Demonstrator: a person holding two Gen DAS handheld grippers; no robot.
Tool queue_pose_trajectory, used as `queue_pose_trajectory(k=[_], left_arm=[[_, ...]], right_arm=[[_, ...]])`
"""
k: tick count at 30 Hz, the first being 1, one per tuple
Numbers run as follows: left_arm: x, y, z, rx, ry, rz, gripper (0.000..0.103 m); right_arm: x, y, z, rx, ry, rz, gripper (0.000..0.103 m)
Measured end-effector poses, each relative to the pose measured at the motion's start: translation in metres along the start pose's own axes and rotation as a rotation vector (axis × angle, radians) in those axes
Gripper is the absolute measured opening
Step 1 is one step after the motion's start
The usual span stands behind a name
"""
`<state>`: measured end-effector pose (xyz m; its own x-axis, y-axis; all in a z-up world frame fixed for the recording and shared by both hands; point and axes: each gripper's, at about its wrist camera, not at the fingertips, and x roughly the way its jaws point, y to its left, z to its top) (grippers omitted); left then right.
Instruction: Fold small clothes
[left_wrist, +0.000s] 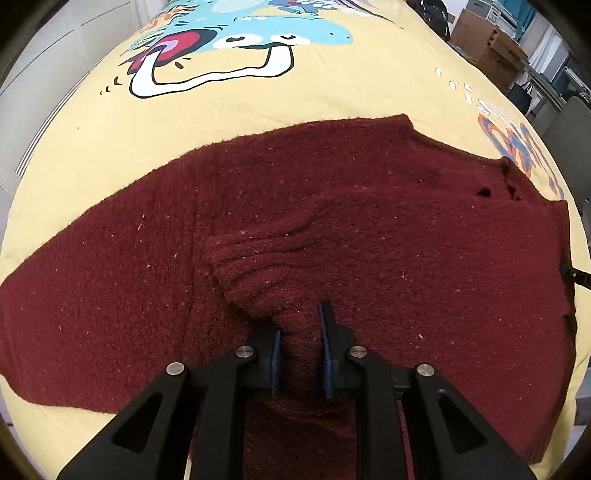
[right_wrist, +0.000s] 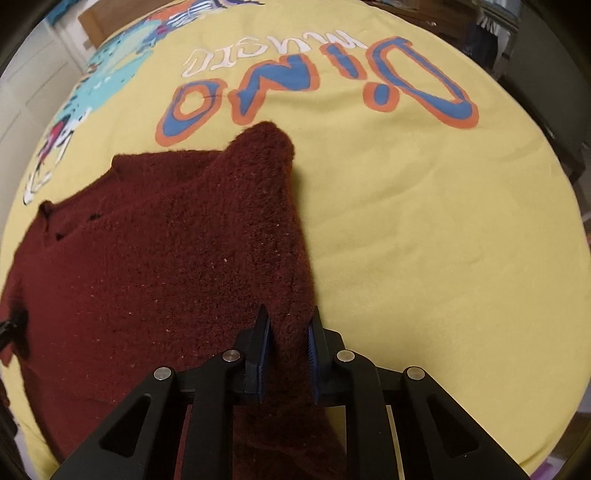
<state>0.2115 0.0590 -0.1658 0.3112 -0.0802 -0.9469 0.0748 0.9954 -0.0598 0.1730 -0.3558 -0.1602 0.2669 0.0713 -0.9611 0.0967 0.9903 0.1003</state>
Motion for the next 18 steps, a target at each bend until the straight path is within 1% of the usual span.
queue_pose_trajectory(k=[1,2,3,4,5,6,7,8,9,10,11,12,13,14,15,18], left_arm=[[0.000,0.000,0.000,0.003,0.000,0.001,0.019],[-0.001,0.001,0.001,0.006,0.001,-0.002,0.021],[-0.002,0.001,0.001,0.009,0.007,-0.004,0.023],[-0.004,0.002,0.002,0.009,0.012,0.001,0.028],[-0.008,0.002,0.004,0.003,0.013,0.019,0.036],[-0.012,0.003,0.005,-0.003,0.007,0.037,0.040],[-0.018,0.004,0.006,-0.007,-0.002,0.053,0.049],[-0.024,0.005,0.006,-0.014,-0.009,0.049,0.063],[-0.030,0.006,0.006,-0.027,-0.021,0.029,0.072],[-0.035,0.006,0.006,-0.041,-0.034,0.004,0.089],[-0.041,0.004,0.006,-0.046,-0.049,-0.015,0.100],[-0.046,0.001,0.006,-0.043,-0.066,-0.014,0.102],[-0.051,-0.005,0.008,-0.036,-0.082,-0.010,0.102],[-0.055,-0.012,0.009,-0.019,-0.088,-0.013,0.102],[-0.055,-0.018,0.010,-0.006,-0.084,-0.022,0.102],[-0.054,-0.037,0.010,0.032,-0.101,-0.034,0.102]], right_arm=[[-0.002,0.003,0.000,-0.013,-0.007,-0.003,0.019],[-0.006,0.003,-0.001,-0.020,-0.014,-0.002,0.023],[-0.010,0.005,0.000,-0.022,-0.019,0.000,0.024],[-0.016,0.006,0.001,-0.019,-0.026,-0.002,0.029],[-0.023,0.008,0.001,-0.019,-0.040,-0.004,0.033],[-0.033,0.012,0.000,-0.032,-0.063,-0.003,0.037],[-0.039,0.015,0.000,-0.041,-0.081,0.000,0.050],[-0.047,0.021,0.001,-0.054,-0.105,0.004,0.068],[-0.055,0.028,0.001,-0.066,-0.126,0.012,0.074],[-0.064,0.035,-0.001,-0.081,-0.153,0.028,0.082],[-0.069,0.042,-0.001,-0.092,-0.173,0.040,0.084],[-0.074,0.053,-0.003,-0.112,-0.198,0.053,0.085],[-0.076,0.061,-0.003,-0.124,-0.208,0.055,0.089],[-0.078,0.070,-0.005,-0.143,-0.218,0.055,0.098],[-0.077,0.080,-0.007,-0.160,-0.219,0.054,0.103],[-0.070,0.107,-0.015,-0.199,-0.222,0.050,0.103]])
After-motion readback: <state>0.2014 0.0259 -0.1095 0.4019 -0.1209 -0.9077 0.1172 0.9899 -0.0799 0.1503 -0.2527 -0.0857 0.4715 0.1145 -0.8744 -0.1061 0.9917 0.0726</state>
